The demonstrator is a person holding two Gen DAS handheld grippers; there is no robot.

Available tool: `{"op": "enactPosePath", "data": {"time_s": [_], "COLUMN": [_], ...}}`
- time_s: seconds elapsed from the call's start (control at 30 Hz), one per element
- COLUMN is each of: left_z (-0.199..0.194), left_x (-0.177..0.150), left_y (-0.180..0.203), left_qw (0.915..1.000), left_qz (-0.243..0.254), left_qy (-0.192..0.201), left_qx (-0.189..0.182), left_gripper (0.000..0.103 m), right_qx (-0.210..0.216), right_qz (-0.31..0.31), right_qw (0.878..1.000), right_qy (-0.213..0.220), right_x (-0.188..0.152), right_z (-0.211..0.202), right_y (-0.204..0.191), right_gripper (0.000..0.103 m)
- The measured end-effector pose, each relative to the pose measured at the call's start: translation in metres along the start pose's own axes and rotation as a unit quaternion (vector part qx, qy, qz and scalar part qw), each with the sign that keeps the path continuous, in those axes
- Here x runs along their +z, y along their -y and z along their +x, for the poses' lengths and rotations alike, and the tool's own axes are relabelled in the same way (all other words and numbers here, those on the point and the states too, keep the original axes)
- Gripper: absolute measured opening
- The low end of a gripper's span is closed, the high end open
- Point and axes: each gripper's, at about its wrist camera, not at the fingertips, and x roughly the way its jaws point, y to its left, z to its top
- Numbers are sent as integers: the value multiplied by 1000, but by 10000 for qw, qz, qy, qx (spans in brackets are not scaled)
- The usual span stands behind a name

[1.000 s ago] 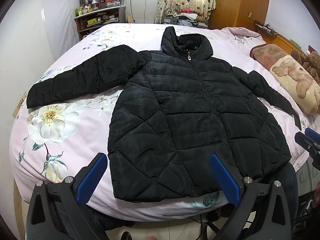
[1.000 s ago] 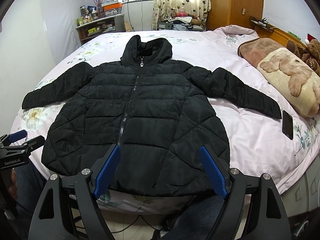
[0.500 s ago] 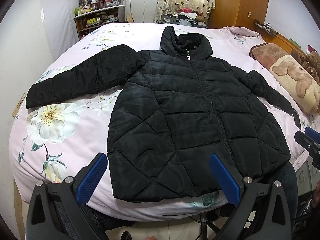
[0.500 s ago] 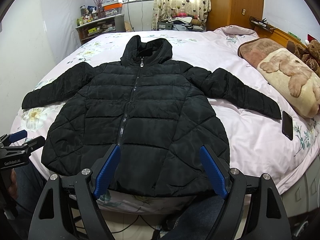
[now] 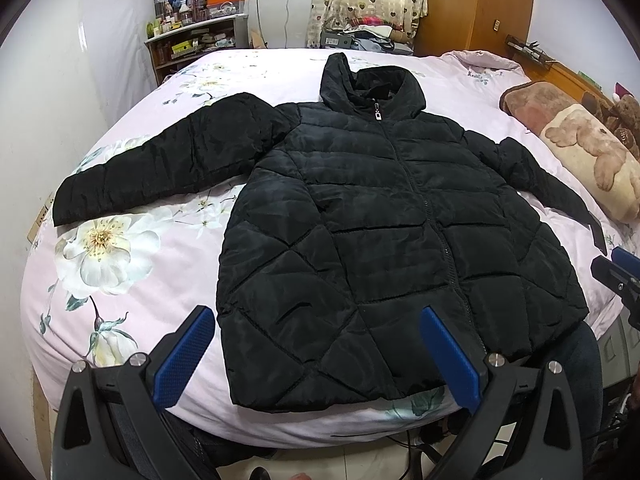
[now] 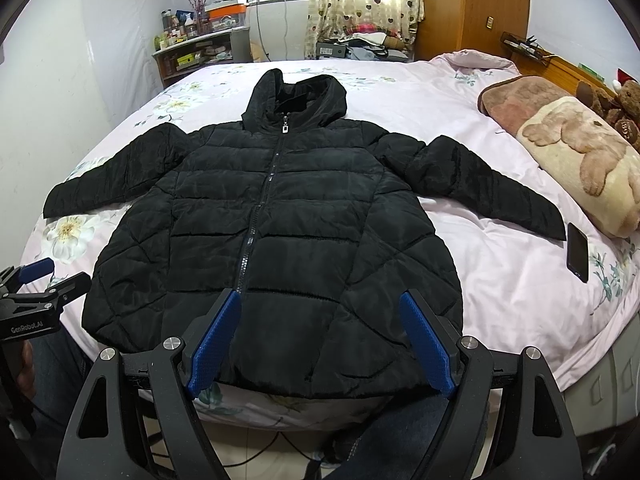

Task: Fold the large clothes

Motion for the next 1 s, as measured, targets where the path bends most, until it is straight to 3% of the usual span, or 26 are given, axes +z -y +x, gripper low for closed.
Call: {"op": "enactPosePath", "data": {"time_s": [0.43, 0.63, 0.9, 1.0], "left_z": [27, 50, 78, 91], "left_x": [21, 35, 53, 59], "left_y": [-30, -69, -123, -147], "left_qw": [9998, 9975, 9921, 9898], "left_qz": [-196, -705, -1187, -1357], "left_qy": [9, -22, 21, 1], "left_qx": [70, 78, 413, 444], "left_gripper": [103, 103, 102, 96], "right_qx": [243, 343, 498, 522], "right_qz": [-207, -401, -595, -654], "right_qw": [9995, 9986, 9969, 9964], "right_qy": [-1, -42, -84, -131], "right_x": [26, 45, 67, 77], "right_z": [24, 47, 81, 95], "right_y": [-9, -24, -46, -54], "right_gripper": [81, 81, 81, 81]}}
